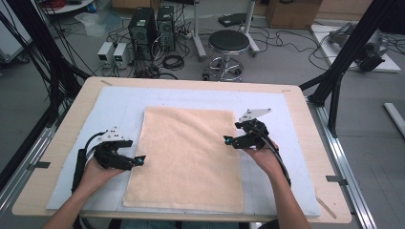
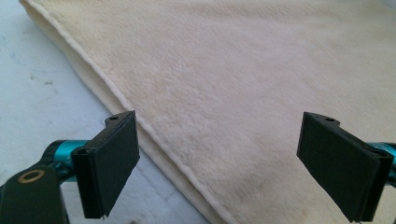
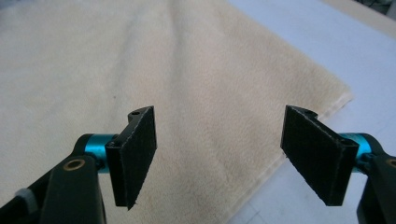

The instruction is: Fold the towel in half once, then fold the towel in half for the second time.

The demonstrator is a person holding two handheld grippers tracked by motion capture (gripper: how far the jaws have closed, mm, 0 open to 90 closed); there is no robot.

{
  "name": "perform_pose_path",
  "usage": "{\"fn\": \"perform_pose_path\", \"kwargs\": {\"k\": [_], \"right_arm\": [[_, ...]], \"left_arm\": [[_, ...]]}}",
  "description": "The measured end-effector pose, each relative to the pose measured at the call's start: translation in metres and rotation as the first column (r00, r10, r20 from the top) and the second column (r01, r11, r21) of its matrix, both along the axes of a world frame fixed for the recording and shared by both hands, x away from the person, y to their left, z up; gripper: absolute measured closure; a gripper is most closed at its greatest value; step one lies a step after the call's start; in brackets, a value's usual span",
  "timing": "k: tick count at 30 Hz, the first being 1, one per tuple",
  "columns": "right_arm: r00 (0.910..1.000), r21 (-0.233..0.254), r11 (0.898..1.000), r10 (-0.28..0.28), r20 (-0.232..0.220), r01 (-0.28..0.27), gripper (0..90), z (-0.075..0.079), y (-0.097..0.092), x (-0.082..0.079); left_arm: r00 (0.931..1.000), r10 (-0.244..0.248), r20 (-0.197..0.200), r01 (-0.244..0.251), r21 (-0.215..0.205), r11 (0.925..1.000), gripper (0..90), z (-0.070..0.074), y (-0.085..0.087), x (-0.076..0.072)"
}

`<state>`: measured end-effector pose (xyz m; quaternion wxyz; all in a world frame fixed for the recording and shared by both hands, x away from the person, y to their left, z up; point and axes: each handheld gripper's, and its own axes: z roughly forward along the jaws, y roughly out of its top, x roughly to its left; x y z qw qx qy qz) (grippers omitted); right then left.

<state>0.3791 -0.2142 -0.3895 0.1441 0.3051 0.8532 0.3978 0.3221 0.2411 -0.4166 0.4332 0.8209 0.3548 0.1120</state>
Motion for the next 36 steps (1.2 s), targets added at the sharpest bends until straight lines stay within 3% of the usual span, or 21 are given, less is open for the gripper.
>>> {"fn": "perform_pose_path", "kwargs": {"k": [4, 11, 14, 16, 20, 26, 30, 33, 36], "right_arm": [[0.9999, 0.0, 1.0, -0.002, 0.017, 0.002, 25.9, 0.008, -0.001, 0.002], [1.0, 0.006, 1.0, 0.0, 0.005, 0.0, 25.2, 0.012, 0.001, 0.008], [1.0, 0.005, 1.0, 0.002, 0.006, -0.002, 25.2, 0.012, 0.002, 0.008], [1.0, 0.005, 1.0, 0.004, 0.003, -0.004, 25.2, 0.011, 0.003, 0.009], [0.9998, 0.007, 1.0, 0.018, -0.007, -0.018, 25.3, 0.012, 0.003, 0.014], [0.9999, -0.023, 1.0, 0.009, -0.01, -0.01, 25.4, 0.024, 0.0, 0.034], [1.0, -0.033, 0.999, 0.0, 0.002, 0.0, 25.6, 0.031, 0.001, 0.052], [0.9999, -0.048, 0.999, -0.014, -0.004, 0.013, 25.9, 0.029, 0.003, 0.067], [0.9988, -0.041, 0.998, -0.043, -0.022, 0.042, 25.9, 0.019, 0.003, 0.077]], "left_arm": [[0.9997, 0.026, 0.005, -0.026, -0.015, 0.9995, 11.5, 0.005, 0.0, 0.009], [0.9992, 0.039, 0.007, -0.039, -0.012, 0.9992, 8.5, 0.024, -0.001, 0.023], [0.9991, 0.039, 0.017, -0.038, -0.012, 0.9992, 8.2, 0.03, -0.002, 0.026], [0.9995, 0.027, 0.016, -0.027, 0.009, 0.9996, 8.2, 0.034, -0.003, 0.029], [0.9997, 0.021, 0.016, -0.021, 0.002, 0.9998, 8.1, 0.04, -0.007, 0.038], [0.9987, 0.047, -0.018, -0.047, 0.036, 0.9982, 11.6, 0.049, -0.004, 0.07], [0.9981, 0.061, -0.014, -0.06, 0.047, 0.9971, 13.0, 0.053, -0.003, 0.092], [0.9967, 0.079, -0.014, -0.078, 0.065, 0.9948, 14.5, 0.052, -0.006, 0.11], [0.9963, 0.085, 0.007, -0.085, 0.055, 0.9948, 18.7, 0.044, -0.009, 0.118]]}}
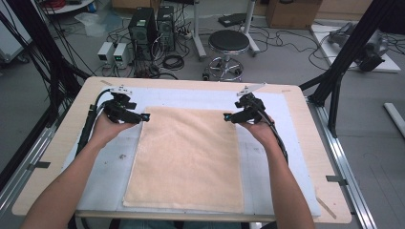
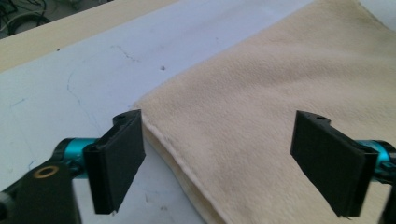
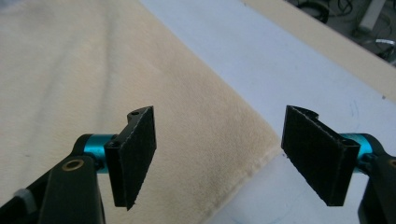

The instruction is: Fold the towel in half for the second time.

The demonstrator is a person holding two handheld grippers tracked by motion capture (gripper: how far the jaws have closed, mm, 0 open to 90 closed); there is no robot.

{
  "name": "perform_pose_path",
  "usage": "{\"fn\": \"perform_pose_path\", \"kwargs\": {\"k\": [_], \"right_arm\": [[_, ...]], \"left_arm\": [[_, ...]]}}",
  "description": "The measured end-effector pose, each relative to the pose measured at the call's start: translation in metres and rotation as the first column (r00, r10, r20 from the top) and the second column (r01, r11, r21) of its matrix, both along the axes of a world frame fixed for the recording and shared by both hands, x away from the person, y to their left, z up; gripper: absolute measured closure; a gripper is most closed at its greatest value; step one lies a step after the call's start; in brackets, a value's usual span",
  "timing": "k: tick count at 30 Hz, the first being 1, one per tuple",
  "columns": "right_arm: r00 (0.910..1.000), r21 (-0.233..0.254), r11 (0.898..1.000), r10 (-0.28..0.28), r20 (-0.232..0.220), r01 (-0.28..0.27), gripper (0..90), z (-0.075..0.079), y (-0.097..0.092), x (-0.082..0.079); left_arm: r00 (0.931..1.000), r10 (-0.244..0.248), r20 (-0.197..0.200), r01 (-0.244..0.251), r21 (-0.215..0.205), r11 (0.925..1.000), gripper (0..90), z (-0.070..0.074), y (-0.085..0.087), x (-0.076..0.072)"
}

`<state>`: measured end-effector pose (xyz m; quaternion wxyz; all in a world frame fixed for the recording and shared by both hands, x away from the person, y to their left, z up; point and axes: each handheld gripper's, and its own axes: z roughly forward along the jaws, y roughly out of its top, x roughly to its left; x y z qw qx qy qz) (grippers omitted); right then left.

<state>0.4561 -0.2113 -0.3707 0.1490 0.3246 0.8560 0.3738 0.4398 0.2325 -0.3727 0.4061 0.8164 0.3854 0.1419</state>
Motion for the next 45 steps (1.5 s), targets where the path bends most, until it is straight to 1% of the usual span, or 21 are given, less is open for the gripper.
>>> {"fn": "perform_pose_path", "kwargs": {"k": [1, 3, 6, 10, 13, 17, 19, 21, 22, 23, 25, 26, 27, 29, 30, 31, 34, 36, 39, 42, 45], "right_arm": [[1.0, -0.011, 1.0, -0.001, -0.006, 0.001, 25.9, -0.003, 0.0, 0.002], [0.9996, -0.035, 0.999, -0.012, -0.026, 0.011, 25.8, -0.012, 0.002, 0.006], [0.999, -0.045, 0.999, -0.026, -0.037, 0.024, 25.8, -0.02, 0.003, 0.012], [0.9967, -0.05, 0.997, -0.056, -0.06, 0.053, 26.0, -0.031, 0.0, 0.02], [0.9924, -0.045, 0.996, -0.076, -0.097, 0.072, 26.0, -0.04, -0.004, 0.026], [0.9848, -0.054, 0.993, -0.114, -0.131, 0.107, 27.1, -0.049, -0.009, 0.031], [0.9839, -0.076, 0.99, -0.127, -0.125, 0.118, 28.1, -0.052, -0.008, 0.032], [0.9814, -0.076, 0.989, -0.133, -0.138, 0.123, 30.6, -0.056, -0.009, 0.034], [0.9803, -0.075, 0.989, -0.136, -0.144, 0.126, 32.3, -0.058, -0.009, 0.035], [0.9771, -0.066, 0.989, -0.14, -0.16, 0.131, 34.8, -0.06, -0.008, 0.035], [0.9779, -0.056, 0.99, -0.137, -0.158, 0.13, 37.4, -0.061, -0.008, 0.036], [0.9774, -0.05, 0.99, -0.138, -0.161, 0.131, 40.0, -0.061, -0.008, 0.036], [0.9767, -0.041, 0.99, -0.137, -0.165, 0.132, 42.7, -0.061, -0.009, 0.036], [0.9739, -0.037, 0.99, -0.139, -0.18, 0.134, 54.1, -0.06, -0.008, 0.036], [0.9735, -0.035, 0.992, -0.128, -0.189, 0.124, 60.7, -0.059, -0.006, 0.035], [0.9768, -0.037, 0.994, -0.108, -0.185, 0.103, 67.9, -0.059, -0.005, 0.035], [0.9688, -0.004, 0.995, -0.094, -0.23, 0.095, 80.4, -0.058, -0.002, 0.034], [0.9689, -0.007, 0.996, -0.088, -0.231, 0.089, 82.4, -0.057, -0.001, 0.033], [0.9732, -0.014, 0.997, -0.075, -0.217, 0.074, 83.1, -0.055, -0.001, 0.032], [0.9747, 0.002, 0.998, -0.064, -0.214, 0.066, 83.3, -0.05, -0.003, 0.03], [0.9809, 0.025, 0.998, -0.05, -0.188, 0.056, 83.4, -0.043, -0.005, 0.028]], "left_arm": [[1.0, -0.001, -0.005, 0.001, 0.007, 1.0, 19.6, -0.005, -0.001, 0.003], [0.9994, 0.018, -0.029, -0.016, 0.053, 0.9985, 19.5, -0.016, -0.003, 0.008], [0.9982, 0.033, -0.051, -0.03, 0.065, 0.9974, 20.2, -0.029, -0.002, 0.016], [0.9959, 0.07, -0.057, -0.068, 0.047, 0.9966, 22.9, -0.041, -0.002, 0.024], [0.9913, 0.094, -0.092, -0.092, 0.035, 0.9952, 27.4, -0.049, -0.001, 0.028], [0.9876, 0.119, -0.102, -0.116, 0.035, 0.9926, 35.0, -0.054, -0.001, 0.031], [0.9837, 0.144, -0.107, -0.143, 0.022, 0.9895, 38.5, -0.056, 0.0, 0.033], [0.9805, 0.153, -0.124, -0.152, 0.012, 0.9883, 41.2, -0.058, 0.0, 0.035], [0.9785, 0.156, -0.135, -0.155, 0.016, 0.9877, 43.7, -0.061, -0.001, 0.036], [0.9781, 0.162, -0.131, -0.161, 0.015, 0.9868, 45.4, -0.062, -0.003, 0.035], [0.9799, 0.167, -0.109, -0.164, 0.04, 0.9857, 48.5, -0.061, -0.005, 0.035], [0.9789, 0.175, -0.105, -0.171, 0.05, 0.9841, 51.2, -0.061, -0.005, 0.035], [0.9749, 0.191, -0.115, -0.187, 0.04, 0.9815, 53.8, -0.061, -0.005, 0.035], [0.9758, 0.177, -0.128, -0.177, 0.015, 0.9842, 61.5, -0.061, -0.005, 0.035], [0.9787, 0.15, -0.14, -0.152, -0.001, 0.9884, 73.5, -0.062, -0.006, 0.035], [0.9788, 0.152, -0.138, -0.153, -0.002, 0.9882, 78.4, -0.062, -0.008, 0.035], [0.9763, 0.149, -0.156, -0.153, -0.011, 0.9882, 82.3, -0.061, -0.006, 0.035], [0.975, 0.147, -0.166, -0.153, -0.024, 0.9879, 83.1, -0.061, -0.004, 0.035], [0.9771, 0.143, -0.158, -0.148, -0.025, 0.9886, 83.5, -0.059, -0.003, 0.034], [0.981, 0.13, -0.144, -0.136, -0.033, 0.9901, 83.5, -0.057, -0.002, 0.034], [0.9848, 0.119, -0.126, -0.126, -0.048, 0.9908, 83.6, -0.052, 0.001, 0.032]]}}
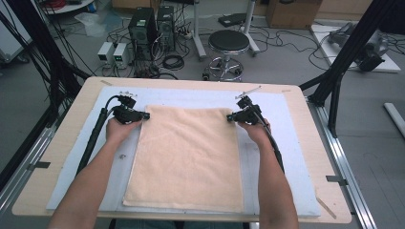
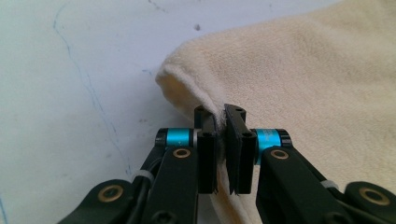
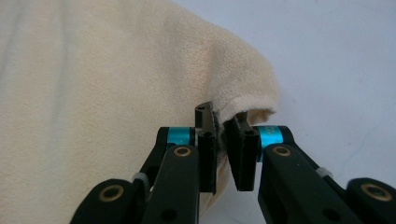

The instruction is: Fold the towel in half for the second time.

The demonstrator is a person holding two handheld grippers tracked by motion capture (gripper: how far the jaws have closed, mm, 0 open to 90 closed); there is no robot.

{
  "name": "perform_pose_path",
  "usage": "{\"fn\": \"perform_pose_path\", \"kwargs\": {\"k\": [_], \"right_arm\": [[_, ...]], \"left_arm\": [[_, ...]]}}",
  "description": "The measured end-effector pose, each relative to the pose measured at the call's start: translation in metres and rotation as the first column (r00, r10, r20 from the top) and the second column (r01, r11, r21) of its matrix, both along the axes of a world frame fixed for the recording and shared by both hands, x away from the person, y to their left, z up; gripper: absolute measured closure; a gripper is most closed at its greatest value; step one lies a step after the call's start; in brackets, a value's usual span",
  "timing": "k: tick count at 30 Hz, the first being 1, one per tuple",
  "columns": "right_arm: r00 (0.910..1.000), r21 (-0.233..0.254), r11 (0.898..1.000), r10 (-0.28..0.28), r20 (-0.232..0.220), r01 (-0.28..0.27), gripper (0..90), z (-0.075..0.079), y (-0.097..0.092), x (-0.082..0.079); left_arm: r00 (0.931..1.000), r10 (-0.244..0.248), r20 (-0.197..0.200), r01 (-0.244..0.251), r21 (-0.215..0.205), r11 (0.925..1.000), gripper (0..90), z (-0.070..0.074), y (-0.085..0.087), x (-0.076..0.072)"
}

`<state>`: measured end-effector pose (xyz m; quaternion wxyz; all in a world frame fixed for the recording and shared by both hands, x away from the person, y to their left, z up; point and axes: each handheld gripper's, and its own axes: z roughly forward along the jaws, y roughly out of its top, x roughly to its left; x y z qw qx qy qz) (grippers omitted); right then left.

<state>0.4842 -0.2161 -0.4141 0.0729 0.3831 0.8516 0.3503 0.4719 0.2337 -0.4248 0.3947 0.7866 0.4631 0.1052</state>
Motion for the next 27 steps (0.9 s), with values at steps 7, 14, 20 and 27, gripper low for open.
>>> {"fn": "perform_pose_path", "kwargs": {"k": [7, 14, 20, 27], "right_arm": [[0.998, 0.024, 0.999, 0.042, 0.047, -0.043, 83.4, 0.016, -0.001, -0.009], [0.99, 0.073, 0.993, 0.087, 0.112, -0.095, 83.4, 0.041, -0.008, -0.029], [0.9765, 0.095, 0.983, 0.14, 0.164, -0.157, 83.4, 0.052, -0.013, -0.059], [0.9656, 0.078, 0.976, 0.188, 0.179, -0.205, 83.3, 0.047, -0.018, -0.099]], "left_arm": [[0.9977, -0.029, 0.061, 0.03, -0.009, 0.9995, 83.6, 0.018, 0.004, -0.009], [0.9868, -0.067, 0.147, 0.073, -0.032, 0.9968, 83.5, 0.037, 0.011, -0.031], [0.9751, -0.099, 0.198, 0.11, -0.044, 0.9929, 83.4, 0.044, 0.018, -0.061], [0.9603, -0.159, 0.229, 0.17, -0.029, 0.985, 83.3, 0.041, 0.018, -0.102]]}}
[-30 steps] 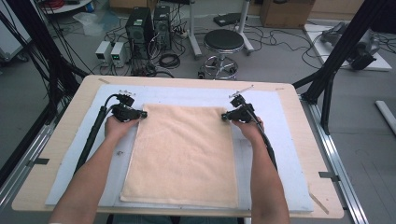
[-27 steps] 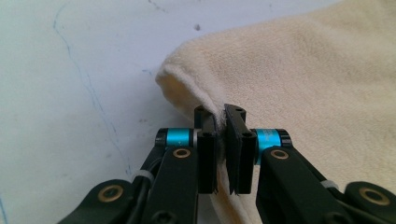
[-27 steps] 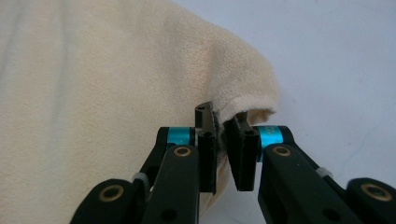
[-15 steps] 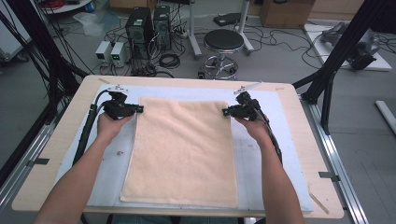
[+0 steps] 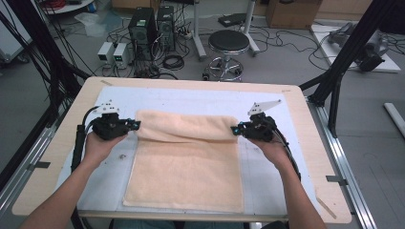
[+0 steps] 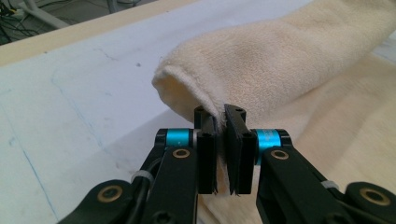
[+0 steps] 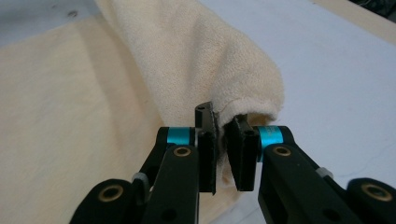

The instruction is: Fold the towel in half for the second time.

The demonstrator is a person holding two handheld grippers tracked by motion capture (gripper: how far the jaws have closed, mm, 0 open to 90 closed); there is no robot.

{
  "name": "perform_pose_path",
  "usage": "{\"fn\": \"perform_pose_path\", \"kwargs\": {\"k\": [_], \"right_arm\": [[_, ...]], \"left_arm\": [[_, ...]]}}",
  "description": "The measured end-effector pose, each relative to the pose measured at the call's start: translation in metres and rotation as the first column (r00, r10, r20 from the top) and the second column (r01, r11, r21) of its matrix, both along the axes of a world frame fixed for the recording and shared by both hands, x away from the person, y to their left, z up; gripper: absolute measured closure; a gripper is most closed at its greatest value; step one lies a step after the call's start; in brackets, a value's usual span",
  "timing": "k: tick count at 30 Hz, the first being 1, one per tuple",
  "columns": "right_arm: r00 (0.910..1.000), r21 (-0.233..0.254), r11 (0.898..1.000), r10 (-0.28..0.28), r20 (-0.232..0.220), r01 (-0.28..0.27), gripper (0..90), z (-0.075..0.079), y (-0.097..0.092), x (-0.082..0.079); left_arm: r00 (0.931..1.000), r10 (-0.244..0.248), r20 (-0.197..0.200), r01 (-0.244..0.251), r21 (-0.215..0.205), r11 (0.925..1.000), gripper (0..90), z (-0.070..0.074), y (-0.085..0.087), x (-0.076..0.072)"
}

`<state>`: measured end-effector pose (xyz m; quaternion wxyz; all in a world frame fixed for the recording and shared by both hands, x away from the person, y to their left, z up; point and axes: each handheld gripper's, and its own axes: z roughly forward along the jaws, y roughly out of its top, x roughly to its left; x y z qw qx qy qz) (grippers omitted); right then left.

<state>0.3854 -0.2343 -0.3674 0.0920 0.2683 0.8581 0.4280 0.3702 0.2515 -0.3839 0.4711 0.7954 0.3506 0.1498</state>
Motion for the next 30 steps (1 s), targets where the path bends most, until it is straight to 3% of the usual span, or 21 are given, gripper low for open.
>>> {"fn": "perform_pose_path", "kwargs": {"k": [4, 7, 12, 16, 20, 24, 30], "right_arm": [[0.9997, 0.007, 1.0, 0.023, -0.004, -0.023, 83.2, -0.007, -0.005, -0.022], [0.999, -0.034, 0.998, 0.044, -0.01, -0.044, 83.1, -0.013, -0.003, -0.038], [0.9973, -0.049, 0.997, 0.06, -0.043, -0.062, 82.7, -0.033, -0.004, -0.059], [0.997, -0.047, 0.997, 0.051, -0.058, -0.054, 78.4, -0.042, -0.006, -0.064], [0.9975, -0.034, 0.999, 0.038, -0.06, -0.04, 62.2, -0.039, -0.01, -0.064], [0.9986, -0.029, 1.0, 0.008, -0.052, -0.009, 50.8, -0.032, -0.015, -0.062], [0.9992, -0.03, 0.999, -0.019, -0.035, 0.018, 44.5, -0.021, -0.014, -0.052]], "left_arm": [[0.9989, -0.047, -0.005, 0.047, 0.041, 0.9981, 83.1, -0.01, -0.001, -0.024], [0.9971, -0.076, -0.009, 0.076, 0.057, 0.9954, 82.8, -0.018, -0.002, -0.042], [0.9933, -0.108, -0.04, 0.111, 0.069, 0.9914, 80.9, -0.033, 0.0, -0.058], [0.9888, -0.126, -0.08, 0.132, 0.079, 0.9881, 72.5, -0.037, 0.004, -0.061], [0.9863, -0.143, -0.081, 0.149, 0.077, 0.9858, 58.3, -0.032, 0.009, -0.064], [0.9896, -0.126, -0.069, 0.131, 0.065, 0.9892, 49.5, -0.027, 0.011, -0.062], [0.9932, -0.091, -0.073, 0.096, 0.071, 0.9928, 40.2, -0.021, 0.011, -0.049]]}}
